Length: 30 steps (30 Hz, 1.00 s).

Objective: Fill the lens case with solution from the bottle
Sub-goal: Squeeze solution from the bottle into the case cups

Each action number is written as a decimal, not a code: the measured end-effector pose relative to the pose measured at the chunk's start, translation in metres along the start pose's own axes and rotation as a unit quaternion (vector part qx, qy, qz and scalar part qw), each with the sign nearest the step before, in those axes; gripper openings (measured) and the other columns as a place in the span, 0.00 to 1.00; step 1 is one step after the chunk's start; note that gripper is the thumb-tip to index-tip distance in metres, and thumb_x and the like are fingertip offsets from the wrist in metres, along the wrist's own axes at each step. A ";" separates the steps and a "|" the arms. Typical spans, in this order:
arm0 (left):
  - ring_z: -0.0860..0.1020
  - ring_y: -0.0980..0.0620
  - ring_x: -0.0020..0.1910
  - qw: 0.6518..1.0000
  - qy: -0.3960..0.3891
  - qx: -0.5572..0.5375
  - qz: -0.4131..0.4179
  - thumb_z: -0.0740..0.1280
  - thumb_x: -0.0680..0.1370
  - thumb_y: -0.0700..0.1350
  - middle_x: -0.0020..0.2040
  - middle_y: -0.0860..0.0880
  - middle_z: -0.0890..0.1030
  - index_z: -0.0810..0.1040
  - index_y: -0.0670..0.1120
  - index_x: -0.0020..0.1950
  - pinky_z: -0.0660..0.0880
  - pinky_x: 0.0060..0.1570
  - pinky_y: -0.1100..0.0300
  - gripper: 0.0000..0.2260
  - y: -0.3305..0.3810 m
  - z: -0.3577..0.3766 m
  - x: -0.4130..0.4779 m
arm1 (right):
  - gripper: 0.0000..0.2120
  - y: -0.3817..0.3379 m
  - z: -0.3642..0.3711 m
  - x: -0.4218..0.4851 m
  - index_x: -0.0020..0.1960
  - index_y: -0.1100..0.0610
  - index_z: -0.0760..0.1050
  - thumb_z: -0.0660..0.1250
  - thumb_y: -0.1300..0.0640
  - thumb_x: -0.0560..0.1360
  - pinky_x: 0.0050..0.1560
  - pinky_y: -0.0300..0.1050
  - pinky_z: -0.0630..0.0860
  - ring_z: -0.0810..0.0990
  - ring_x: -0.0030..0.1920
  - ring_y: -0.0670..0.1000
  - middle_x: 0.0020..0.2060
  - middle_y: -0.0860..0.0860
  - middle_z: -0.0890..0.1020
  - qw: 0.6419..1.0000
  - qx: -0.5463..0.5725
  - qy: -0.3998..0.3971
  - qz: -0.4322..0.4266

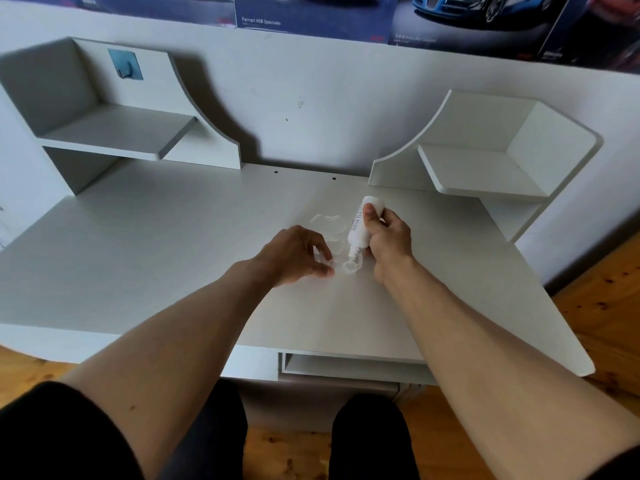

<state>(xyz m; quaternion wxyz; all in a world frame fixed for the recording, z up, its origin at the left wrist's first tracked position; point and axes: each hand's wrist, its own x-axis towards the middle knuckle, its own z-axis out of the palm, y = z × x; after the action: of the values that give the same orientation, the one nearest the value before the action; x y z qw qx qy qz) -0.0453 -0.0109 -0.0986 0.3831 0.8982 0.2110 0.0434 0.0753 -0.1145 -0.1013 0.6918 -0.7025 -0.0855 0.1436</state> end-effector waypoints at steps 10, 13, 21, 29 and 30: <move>0.74 0.53 0.33 1.000 -0.002 -0.002 0.003 0.78 0.68 0.49 0.35 0.50 0.78 0.85 0.49 0.46 0.70 0.37 0.61 0.09 0.000 0.000 0.000 | 0.13 -0.001 0.000 0.000 0.57 0.56 0.77 0.67 0.51 0.76 0.58 0.59 0.77 0.80 0.52 0.57 0.49 0.55 0.80 1.000 0.006 -0.013 0.000; 0.74 0.53 0.34 1.000 -0.004 0.002 0.004 0.78 0.68 0.49 0.36 0.50 0.79 0.85 0.49 0.47 0.71 0.37 0.60 0.10 0.000 0.000 0.001 | 0.13 -0.001 0.000 0.001 0.58 0.57 0.77 0.67 0.52 0.76 0.58 0.59 0.77 0.79 0.51 0.56 0.49 0.55 0.80 1.000 0.012 -0.013 -0.001; 0.74 0.53 0.33 1.000 -0.004 0.000 0.005 0.78 0.68 0.49 0.35 0.51 0.78 0.85 0.50 0.45 0.70 0.36 0.61 0.09 0.000 0.000 0.000 | 0.13 0.000 0.001 0.001 0.58 0.58 0.77 0.67 0.53 0.76 0.58 0.60 0.77 0.79 0.51 0.57 0.49 0.56 0.80 1.000 0.020 -0.012 0.001; 0.74 0.52 0.34 1.000 -0.006 -0.001 0.004 0.78 0.69 0.49 0.36 0.50 0.78 0.85 0.49 0.46 0.70 0.38 0.60 0.09 0.000 0.000 0.001 | 0.14 0.002 0.000 0.003 0.58 0.59 0.77 0.67 0.53 0.76 0.57 0.60 0.77 0.79 0.48 0.55 0.49 0.56 0.80 1.000 0.027 -0.010 0.000; 0.74 0.52 0.34 1.000 -0.006 0.000 0.004 0.78 0.69 0.49 0.36 0.49 0.78 0.85 0.49 0.46 0.71 0.38 0.59 0.09 0.000 0.000 0.001 | 0.13 0.002 0.000 0.003 0.58 0.58 0.77 0.67 0.53 0.76 0.57 0.60 0.77 0.79 0.48 0.55 0.48 0.56 0.80 1.000 0.027 -0.011 -0.001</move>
<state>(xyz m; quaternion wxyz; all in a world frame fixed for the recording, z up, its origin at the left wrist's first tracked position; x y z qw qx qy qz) -0.0444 -0.0107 -0.0983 0.3839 0.8996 0.2046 0.0393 0.0783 -0.1133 -0.1034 0.7093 -0.6822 -0.0895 0.1529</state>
